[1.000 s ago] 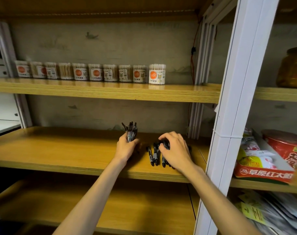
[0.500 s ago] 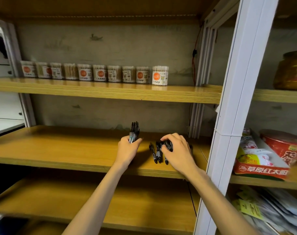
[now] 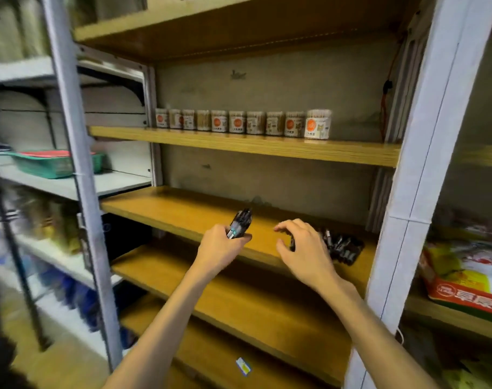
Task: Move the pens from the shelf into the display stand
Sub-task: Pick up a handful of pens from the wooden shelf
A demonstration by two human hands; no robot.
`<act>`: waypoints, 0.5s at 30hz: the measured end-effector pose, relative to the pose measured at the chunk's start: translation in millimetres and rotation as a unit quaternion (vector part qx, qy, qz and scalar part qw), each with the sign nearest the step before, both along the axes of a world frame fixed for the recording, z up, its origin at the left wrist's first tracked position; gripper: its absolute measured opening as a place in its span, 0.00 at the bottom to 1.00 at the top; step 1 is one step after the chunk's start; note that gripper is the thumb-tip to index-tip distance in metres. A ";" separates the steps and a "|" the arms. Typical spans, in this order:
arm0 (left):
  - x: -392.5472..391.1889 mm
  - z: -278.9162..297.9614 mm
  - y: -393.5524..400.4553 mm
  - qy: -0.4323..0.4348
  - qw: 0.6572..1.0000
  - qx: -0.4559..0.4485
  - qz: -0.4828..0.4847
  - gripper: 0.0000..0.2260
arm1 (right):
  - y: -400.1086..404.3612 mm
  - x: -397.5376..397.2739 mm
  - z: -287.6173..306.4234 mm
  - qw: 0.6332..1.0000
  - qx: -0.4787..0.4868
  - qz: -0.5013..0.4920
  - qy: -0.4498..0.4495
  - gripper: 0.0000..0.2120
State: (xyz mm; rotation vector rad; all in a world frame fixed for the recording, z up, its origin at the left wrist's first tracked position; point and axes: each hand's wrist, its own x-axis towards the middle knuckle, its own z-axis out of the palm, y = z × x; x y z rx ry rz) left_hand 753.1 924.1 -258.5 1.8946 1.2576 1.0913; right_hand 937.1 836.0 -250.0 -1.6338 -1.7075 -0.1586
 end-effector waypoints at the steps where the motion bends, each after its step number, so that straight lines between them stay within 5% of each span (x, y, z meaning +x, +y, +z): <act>1: -7.8 -1.5 -15.4 0.013 1.000 0.007 0.025 0.15 | -6.2 -2.1 -2.1 1.000 -0.011 0.018 -0.007 0.10; 7: -52.5 -10.5 -113.1 0.107 0.981 0.032 0.160 0.16 | -56.5 -25.7 -14.8 0.990 -0.056 0.126 -0.004 0.10; 15: -132.9 -10.8 -242.6 0.102 0.953 0.013 0.285 0.13 | -126.1 -115.7 -6.6 0.960 -0.050 0.275 0.002 0.10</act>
